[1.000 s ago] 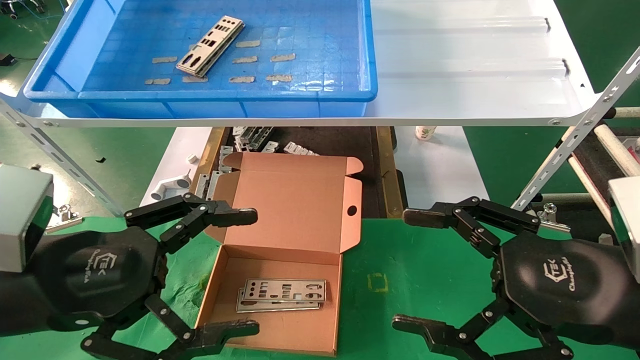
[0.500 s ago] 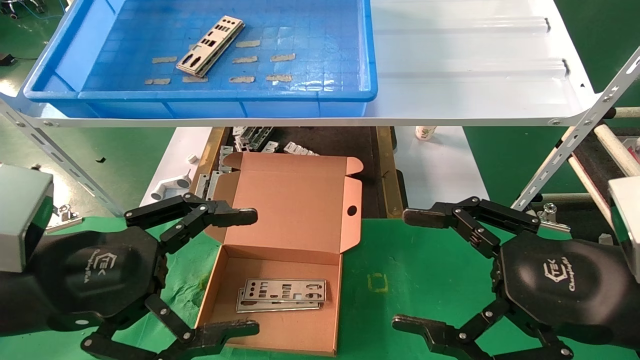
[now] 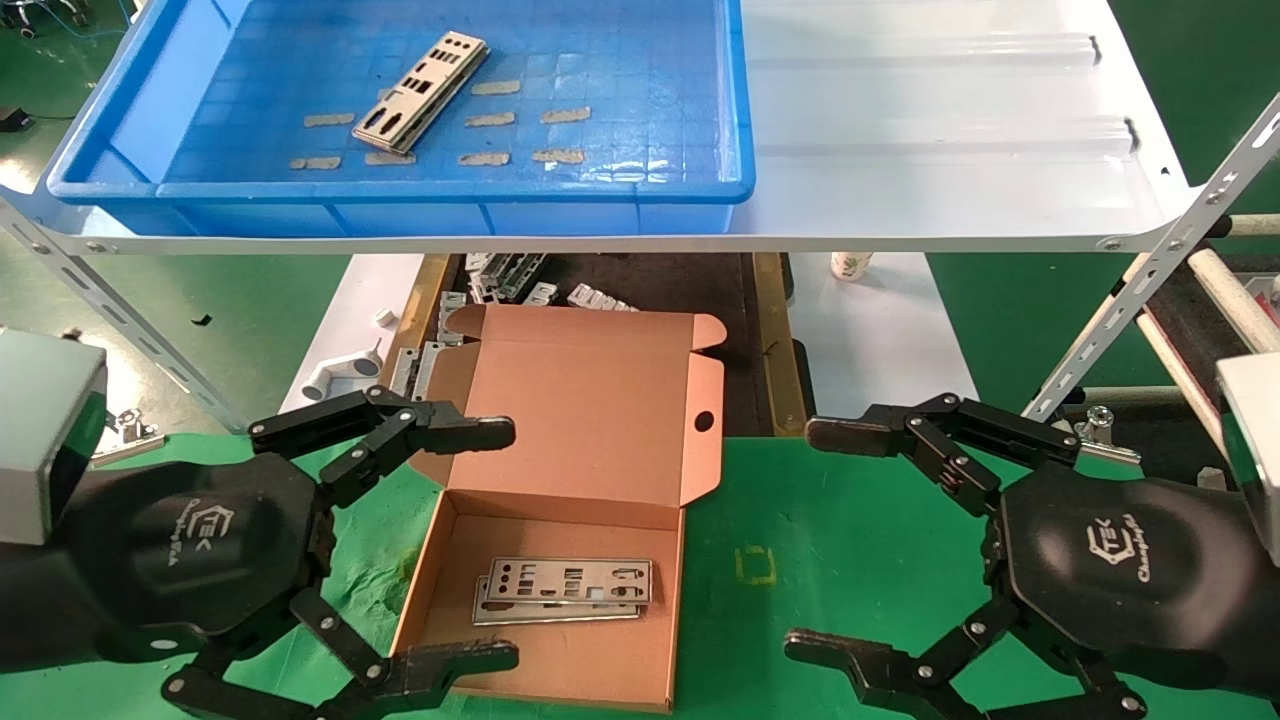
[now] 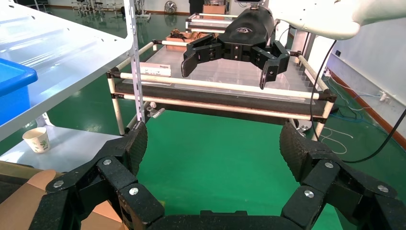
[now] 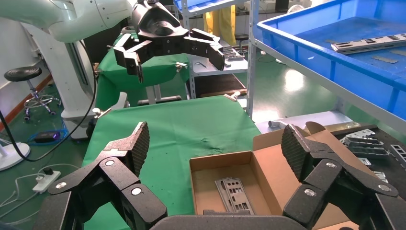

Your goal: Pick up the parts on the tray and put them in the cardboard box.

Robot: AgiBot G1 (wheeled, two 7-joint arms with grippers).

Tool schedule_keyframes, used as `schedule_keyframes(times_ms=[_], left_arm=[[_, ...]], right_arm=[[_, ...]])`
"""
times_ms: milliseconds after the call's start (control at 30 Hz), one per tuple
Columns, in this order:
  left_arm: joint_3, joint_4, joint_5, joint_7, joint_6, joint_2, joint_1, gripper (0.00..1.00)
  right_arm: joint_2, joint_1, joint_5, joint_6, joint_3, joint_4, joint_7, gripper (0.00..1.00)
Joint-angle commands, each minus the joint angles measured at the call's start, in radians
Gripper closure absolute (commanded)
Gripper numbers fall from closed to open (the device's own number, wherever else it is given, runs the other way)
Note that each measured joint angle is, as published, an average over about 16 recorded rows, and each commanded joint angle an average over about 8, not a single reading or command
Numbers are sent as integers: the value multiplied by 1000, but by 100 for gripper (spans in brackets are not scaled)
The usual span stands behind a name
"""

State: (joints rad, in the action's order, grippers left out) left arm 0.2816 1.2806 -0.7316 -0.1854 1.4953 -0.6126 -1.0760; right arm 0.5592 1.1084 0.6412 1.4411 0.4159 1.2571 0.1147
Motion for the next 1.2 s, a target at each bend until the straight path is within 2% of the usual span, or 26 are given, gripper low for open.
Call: schedule_keyframes(times_ms=[33,1200], left_arm=[[0,0,0,0,0,0,0,0],[0,0,0,0,0,0,0,0]], right_arm=[[0,0,0,0,0,0,0,0],[0,0,0,0,0,0,0,0]])
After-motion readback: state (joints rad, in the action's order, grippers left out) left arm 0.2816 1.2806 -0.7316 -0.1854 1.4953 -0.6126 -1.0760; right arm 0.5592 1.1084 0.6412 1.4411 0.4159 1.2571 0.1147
